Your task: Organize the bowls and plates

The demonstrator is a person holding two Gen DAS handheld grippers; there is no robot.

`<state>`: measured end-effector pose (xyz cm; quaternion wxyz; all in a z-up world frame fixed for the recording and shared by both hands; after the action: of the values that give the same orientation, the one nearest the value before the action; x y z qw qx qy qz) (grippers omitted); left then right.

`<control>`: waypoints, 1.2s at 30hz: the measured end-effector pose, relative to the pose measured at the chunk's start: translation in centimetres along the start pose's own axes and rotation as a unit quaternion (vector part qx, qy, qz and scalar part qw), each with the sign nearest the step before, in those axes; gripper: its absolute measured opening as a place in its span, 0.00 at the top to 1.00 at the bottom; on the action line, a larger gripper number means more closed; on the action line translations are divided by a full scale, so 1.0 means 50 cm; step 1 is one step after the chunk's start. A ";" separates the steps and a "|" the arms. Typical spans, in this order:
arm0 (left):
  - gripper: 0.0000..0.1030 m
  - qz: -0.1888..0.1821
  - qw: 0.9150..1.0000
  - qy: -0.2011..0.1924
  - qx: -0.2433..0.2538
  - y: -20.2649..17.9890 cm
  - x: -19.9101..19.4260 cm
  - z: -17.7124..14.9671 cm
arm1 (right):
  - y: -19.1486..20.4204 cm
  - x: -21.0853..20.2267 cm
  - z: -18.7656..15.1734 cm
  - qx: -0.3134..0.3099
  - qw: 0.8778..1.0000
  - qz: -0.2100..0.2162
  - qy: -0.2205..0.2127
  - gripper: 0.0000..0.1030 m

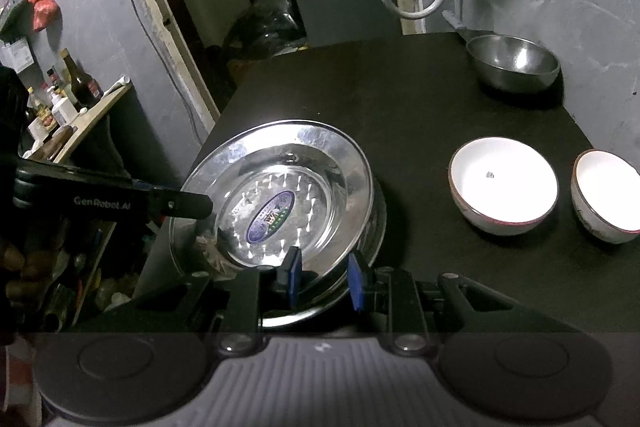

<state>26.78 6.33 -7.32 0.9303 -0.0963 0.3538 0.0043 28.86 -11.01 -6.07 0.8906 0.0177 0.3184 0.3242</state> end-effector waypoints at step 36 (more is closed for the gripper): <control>0.70 0.026 0.999 0.031 0.026 -0.007 0.030 -0.018 | 0.018 0.012 -0.002 -0.024 1.000 -0.007 0.012 0.71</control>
<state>27.32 5.75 -8.92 0.9207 -0.0634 0.3847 0.0162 28.64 -9.95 -6.25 0.8890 -0.0096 0.3214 0.3261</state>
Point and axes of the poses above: each gripper's, at about its wrist camera, not at the fingertips, and x roughly the way its jaws point, y to its left, z to its top, the point moved 6 cm from there along x, roughly the way its jaws point, and after that the axes turned 11 degrees about -y, right-handed, at the moved point
